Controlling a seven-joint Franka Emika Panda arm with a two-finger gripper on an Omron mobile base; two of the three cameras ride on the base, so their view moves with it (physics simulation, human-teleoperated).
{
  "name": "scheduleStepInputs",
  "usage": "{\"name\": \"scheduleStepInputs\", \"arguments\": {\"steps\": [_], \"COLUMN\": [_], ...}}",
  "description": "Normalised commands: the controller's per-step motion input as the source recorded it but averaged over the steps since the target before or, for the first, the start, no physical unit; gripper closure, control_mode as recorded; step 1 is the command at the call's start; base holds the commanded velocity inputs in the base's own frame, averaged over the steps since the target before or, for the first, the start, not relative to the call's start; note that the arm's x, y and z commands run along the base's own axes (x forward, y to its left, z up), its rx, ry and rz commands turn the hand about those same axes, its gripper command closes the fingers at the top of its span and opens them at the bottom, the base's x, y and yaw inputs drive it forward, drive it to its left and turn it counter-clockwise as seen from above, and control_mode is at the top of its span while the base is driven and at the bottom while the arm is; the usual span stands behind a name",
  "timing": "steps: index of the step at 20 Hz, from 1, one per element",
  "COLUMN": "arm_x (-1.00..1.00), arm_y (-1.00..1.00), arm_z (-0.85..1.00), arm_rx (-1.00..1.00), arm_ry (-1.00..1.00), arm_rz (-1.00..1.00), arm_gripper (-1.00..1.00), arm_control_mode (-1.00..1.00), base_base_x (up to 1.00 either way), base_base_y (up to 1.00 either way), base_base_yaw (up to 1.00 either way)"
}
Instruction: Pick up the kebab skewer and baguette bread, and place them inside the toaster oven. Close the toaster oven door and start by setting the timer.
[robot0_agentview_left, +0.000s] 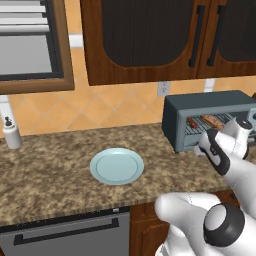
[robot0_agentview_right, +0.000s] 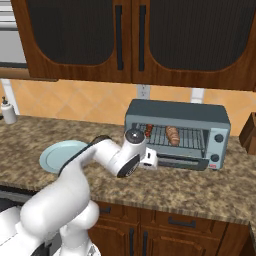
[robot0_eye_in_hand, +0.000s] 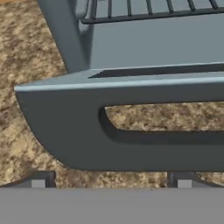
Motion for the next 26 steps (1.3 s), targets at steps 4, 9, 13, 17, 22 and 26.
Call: {"name": "scheduleStepInputs", "arguments": {"steps": [4, 9, 13, 17, 22, 26], "arm_x": [0.61, 0.65, 0.4, 0.08, 0.18, 0.38], "arm_y": [0.12, 0.15, 0.03, 0.0, 0.0, 0.0], "arm_z": [0.22, 0.07, 0.05, 0.0, -0.05, -0.02], "arm_rx": [0.0, 0.0, 0.0, 0.0, 0.0, -0.01], "arm_ry": [0.0, 0.0, 0.0, 0.0, 0.05, 0.09], "arm_rz": [-0.02, -0.02, 0.0, 0.0, 0.0, 0.0], "arm_gripper": [-1.0, -1.0, -1.0, -1.0, -1.0, -1.0], "arm_control_mode": [-1.0, -1.0, -1.0, -1.0, -1.0, -1.0], "base_base_x": [0.0, 0.0, 0.0, 0.0, 0.0, 0.0], "base_base_y": [0.0, 0.0, 0.0, 0.0, 0.0, 0.0], "base_base_yaw": [0.0, 0.0, 0.0, 0.0, 0.0, 0.0]}}
